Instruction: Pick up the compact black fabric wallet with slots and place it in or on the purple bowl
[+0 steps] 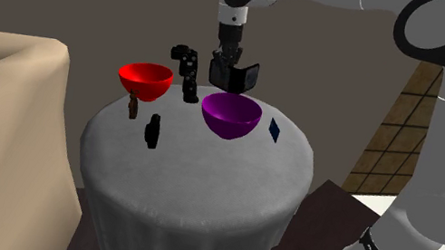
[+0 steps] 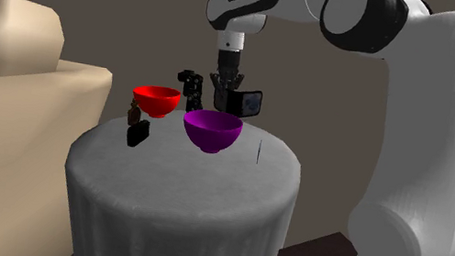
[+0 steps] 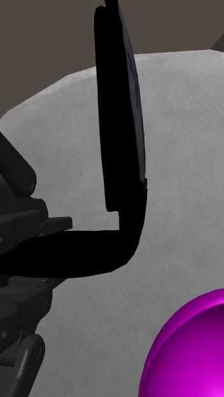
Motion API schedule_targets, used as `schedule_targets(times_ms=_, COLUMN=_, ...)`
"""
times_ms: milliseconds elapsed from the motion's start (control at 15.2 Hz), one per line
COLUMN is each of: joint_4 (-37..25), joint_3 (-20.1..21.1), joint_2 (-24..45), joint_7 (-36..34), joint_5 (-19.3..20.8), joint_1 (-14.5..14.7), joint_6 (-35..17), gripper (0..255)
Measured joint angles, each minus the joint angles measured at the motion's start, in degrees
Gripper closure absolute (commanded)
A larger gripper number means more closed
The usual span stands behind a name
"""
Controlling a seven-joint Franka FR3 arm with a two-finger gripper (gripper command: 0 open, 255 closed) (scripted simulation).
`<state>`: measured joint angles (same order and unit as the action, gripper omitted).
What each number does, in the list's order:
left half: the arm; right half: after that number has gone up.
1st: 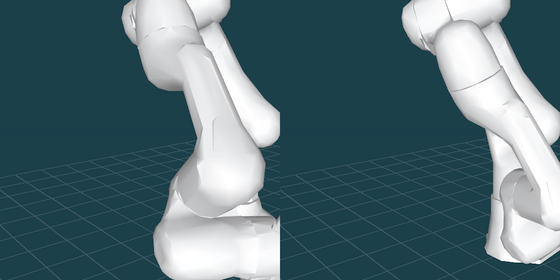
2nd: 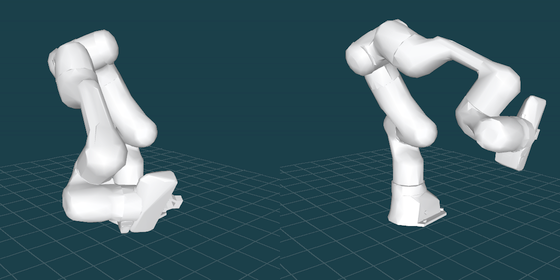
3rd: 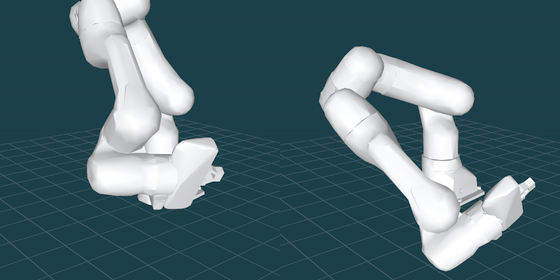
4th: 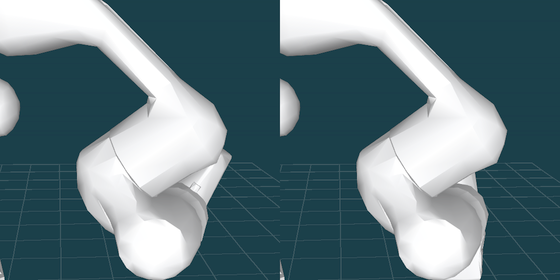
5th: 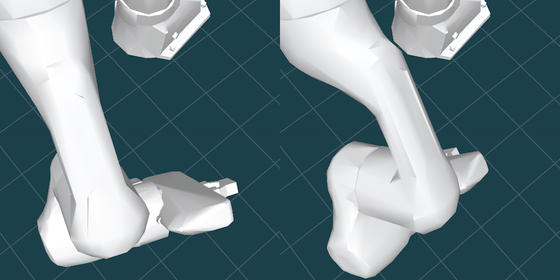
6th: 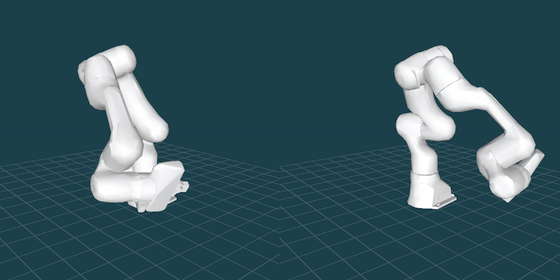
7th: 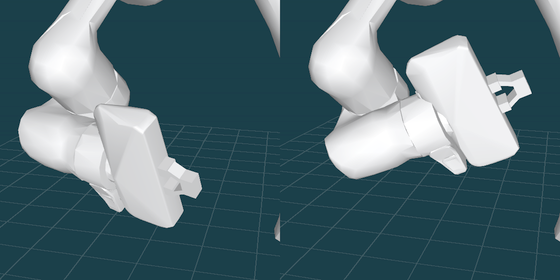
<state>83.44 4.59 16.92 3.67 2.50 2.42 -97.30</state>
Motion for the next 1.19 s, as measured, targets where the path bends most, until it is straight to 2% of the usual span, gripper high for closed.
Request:
schedule_targets(times_ms=594, joint_4=-8.0, joint_3=0.0, joint_2=0.8, joint_7=0.2, joint_5=0.0, joint_1=0.1, joint_6=7.2, gripper=255)
schedule_targets(times_ms=1188, joint_4=-19.6, joint_3=0.0, joint_2=3.8, joint_7=0.3, joint_5=0.3, joint_1=0.5, joint_6=15.8, gripper=255)
